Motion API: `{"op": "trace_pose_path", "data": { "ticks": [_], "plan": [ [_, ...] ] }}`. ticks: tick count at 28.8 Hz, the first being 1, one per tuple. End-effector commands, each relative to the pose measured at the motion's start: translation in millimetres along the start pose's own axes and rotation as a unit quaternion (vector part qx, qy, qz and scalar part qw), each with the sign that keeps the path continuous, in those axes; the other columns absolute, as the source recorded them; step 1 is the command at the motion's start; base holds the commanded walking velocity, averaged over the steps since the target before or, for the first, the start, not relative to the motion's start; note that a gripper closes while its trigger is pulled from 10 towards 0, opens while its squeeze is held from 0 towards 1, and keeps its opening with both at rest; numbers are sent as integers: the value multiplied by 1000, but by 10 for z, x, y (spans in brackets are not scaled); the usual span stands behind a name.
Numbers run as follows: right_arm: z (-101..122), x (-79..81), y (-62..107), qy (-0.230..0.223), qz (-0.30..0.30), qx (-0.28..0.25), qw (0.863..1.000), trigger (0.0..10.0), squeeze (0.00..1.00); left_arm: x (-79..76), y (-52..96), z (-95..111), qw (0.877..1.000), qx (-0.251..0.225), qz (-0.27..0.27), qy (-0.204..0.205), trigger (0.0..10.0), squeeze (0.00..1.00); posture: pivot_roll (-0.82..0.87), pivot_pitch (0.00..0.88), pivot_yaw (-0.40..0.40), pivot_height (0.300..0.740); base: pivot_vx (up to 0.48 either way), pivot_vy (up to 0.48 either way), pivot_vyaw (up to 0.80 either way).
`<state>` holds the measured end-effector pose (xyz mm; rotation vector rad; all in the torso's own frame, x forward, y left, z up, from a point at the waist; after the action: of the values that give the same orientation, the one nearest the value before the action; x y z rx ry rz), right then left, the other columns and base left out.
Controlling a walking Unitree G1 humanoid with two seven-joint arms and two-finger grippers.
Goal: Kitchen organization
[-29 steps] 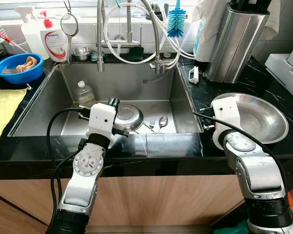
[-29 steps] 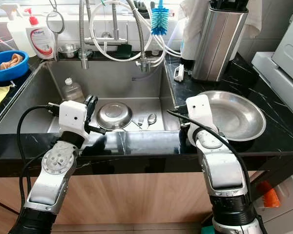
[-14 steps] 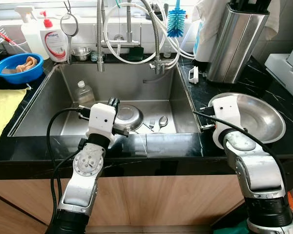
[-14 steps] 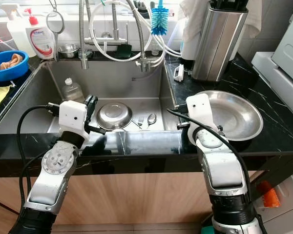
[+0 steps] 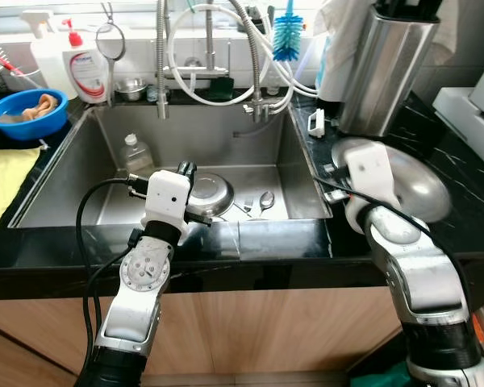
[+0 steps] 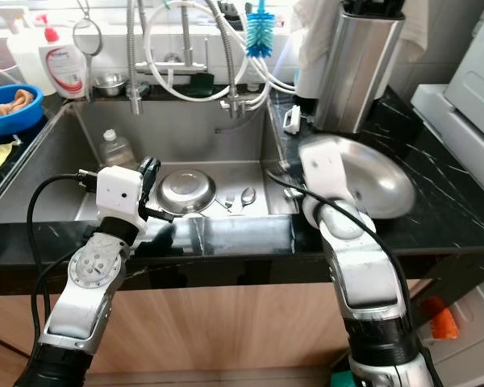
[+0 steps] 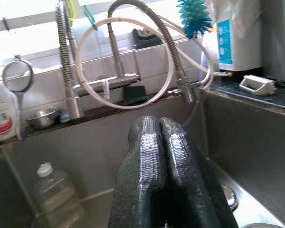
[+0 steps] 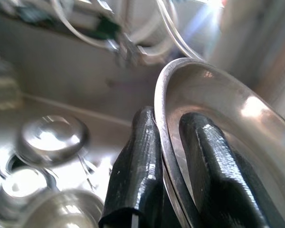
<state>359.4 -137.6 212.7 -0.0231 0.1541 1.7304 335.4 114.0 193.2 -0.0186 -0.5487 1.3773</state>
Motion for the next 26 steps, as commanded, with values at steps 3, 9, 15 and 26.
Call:
{"op": "trace_pose_path", "data": {
  "ticks": [3, 9, 15, 26],
  "plan": [
    [131, 85, 25, 17, 27, -33, 999, 10000, 0, 12, -7, -21, 1000, 5, -1, -1, 10000, 0, -155, 0, -32, 731, 0, 0, 0],
    [258, 373, 75, -1, 143, -88, 986, 10000, 0, 17, -8, -24, 1000, 5, 4, -1, 10000, 0, -159, 0, -38, 731, 0, 0, 0],
    [435, 623, 167, -82, 248, -127, 957, 10000, 0, 46, -9, -13, 1000, 2, 12, -2, 10000, 0, -161, 0, -37, 731, 0, 0, 0],
    [322, 461, -127, -234, 299, -116, 918, 10000, 0, 113, -28, 18, 1000, -4, 28, -8, 10000, 0, -151, 0, -32, 731, 0, 0, 0]
  ]
}}
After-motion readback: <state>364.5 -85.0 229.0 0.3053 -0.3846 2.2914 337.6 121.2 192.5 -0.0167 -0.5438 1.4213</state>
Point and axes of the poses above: a point about 5 cm out from each wrist's last joint towards the gripper, its own y axis pointing back from the gripper into the wrist, its own z axis along the axis of the wrist's last joint, x = y × z, the point moved 4 cm from there along -y, pointing out of the wrist towards the gripper, and after that the axes turned 9 degrees about -y, right-handed, at the moved point
